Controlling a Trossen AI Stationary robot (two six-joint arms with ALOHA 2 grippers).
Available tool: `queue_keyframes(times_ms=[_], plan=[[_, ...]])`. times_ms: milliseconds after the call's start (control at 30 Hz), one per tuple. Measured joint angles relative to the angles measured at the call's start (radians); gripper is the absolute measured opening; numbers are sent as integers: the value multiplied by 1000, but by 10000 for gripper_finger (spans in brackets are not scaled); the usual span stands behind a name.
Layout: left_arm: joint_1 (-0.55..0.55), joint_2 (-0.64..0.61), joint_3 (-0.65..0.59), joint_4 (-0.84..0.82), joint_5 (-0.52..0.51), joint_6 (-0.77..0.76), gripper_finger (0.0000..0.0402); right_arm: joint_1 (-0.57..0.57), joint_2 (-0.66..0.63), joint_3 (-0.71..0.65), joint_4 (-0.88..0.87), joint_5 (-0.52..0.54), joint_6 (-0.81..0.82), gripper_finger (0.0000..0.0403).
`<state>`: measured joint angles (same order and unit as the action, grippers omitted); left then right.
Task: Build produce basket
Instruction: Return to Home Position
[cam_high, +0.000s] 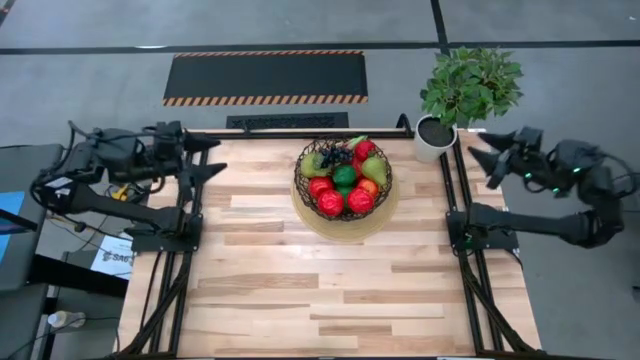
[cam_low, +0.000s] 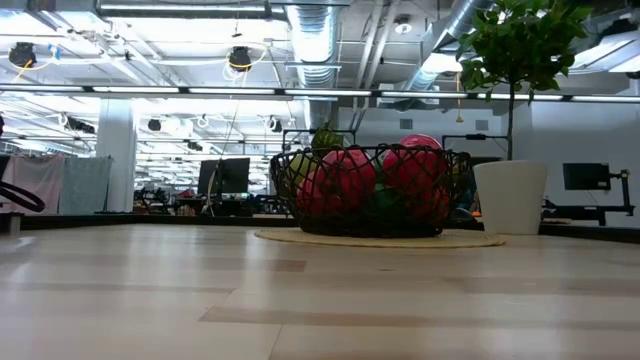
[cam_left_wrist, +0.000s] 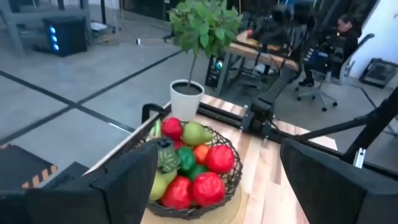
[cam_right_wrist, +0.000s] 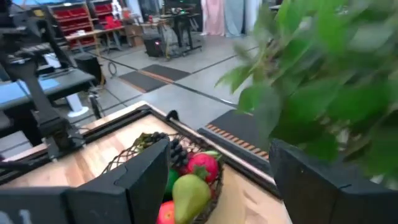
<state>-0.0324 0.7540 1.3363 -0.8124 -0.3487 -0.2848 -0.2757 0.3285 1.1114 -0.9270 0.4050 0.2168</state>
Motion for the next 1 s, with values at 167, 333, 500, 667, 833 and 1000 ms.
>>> queue_keyframes(times_ms=[167,333,500,667,833,1000], plan=[[4,-70,-94,16,-3,-15,324,0,-106,-185,80,-3,44,292],[4,-165,-309,145,0,-79,324,0,-193,-310,123,-13,97,292],[4,-279,-553,364,44,-100,324,0,-267,-387,173,-13,101,292],[3,-386,-734,471,91,-174,324,0,-325,-444,215,-12,107,292],[3,-473,-849,522,91,-200,324,0,-324,-507,252,-16,158,292],[3,-542,-927,518,74,-239,324,0,-324,-610,304,-65,209,292]])
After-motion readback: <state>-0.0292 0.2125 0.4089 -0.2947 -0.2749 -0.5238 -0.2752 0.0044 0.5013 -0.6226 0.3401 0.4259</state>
